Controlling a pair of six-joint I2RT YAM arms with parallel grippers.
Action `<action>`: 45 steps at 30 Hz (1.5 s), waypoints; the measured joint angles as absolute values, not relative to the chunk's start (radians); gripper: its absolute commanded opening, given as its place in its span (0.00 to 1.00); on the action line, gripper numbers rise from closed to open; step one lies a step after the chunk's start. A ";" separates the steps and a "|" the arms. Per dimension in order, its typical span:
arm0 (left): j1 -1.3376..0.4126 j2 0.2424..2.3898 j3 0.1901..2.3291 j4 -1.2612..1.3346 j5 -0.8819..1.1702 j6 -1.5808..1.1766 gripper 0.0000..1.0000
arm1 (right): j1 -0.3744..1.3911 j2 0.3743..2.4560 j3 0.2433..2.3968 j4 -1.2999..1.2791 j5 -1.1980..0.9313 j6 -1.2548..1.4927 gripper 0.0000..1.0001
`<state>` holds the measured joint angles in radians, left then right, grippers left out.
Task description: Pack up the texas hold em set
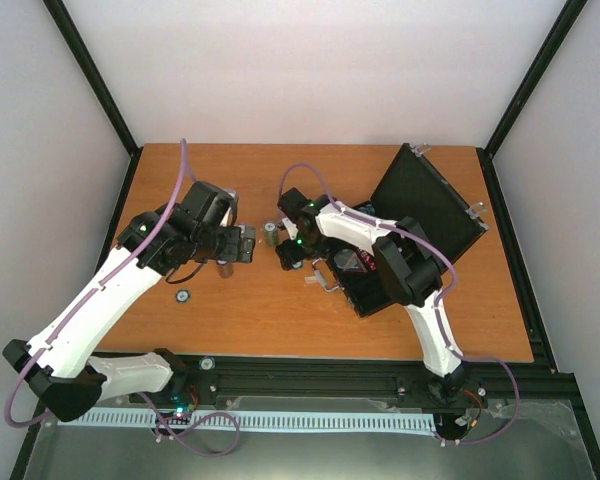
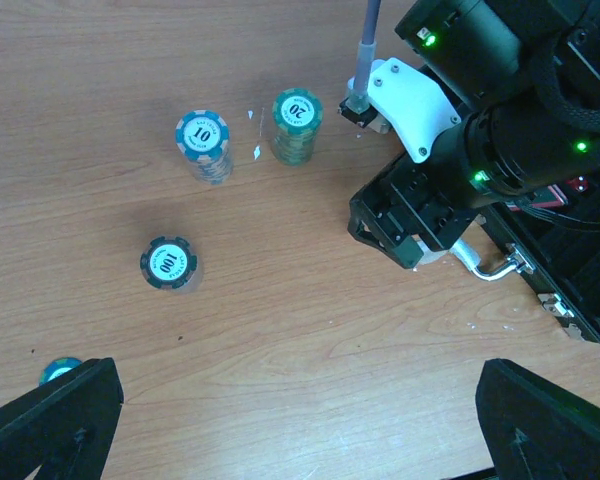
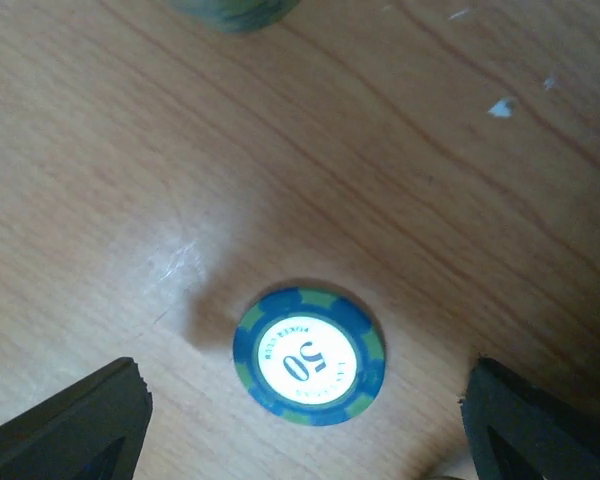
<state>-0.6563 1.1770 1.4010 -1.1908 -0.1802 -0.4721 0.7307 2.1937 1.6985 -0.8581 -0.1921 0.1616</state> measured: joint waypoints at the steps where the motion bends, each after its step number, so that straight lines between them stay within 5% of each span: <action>1: -0.656 1.177 1.401 -1.191 -0.180 -0.472 1.00 | 0.733 2.205 1.714 -0.870 -0.178 0.160 0.84; 19: -0.656 1.186 1.401 -1.192 -0.199 -0.463 1.00 | 0.779 2.258 1.784 -0.913 -0.053 0.150 0.71; 37: -0.656 1.123 1.379 -1.201 -0.210 -0.486 1.00 | 0.792 2.226 1.714 -0.860 0.010 0.155 0.33; 45: -0.656 1.122 1.374 -1.204 -0.211 -0.496 1.00 | 0.793 2.207 1.687 -0.834 0.016 0.157 0.31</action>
<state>-0.6563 1.1217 1.3739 -1.2041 -0.2108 -0.4957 0.7929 2.2070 1.6871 -0.8345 0.0158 0.1566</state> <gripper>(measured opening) 0.998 0.387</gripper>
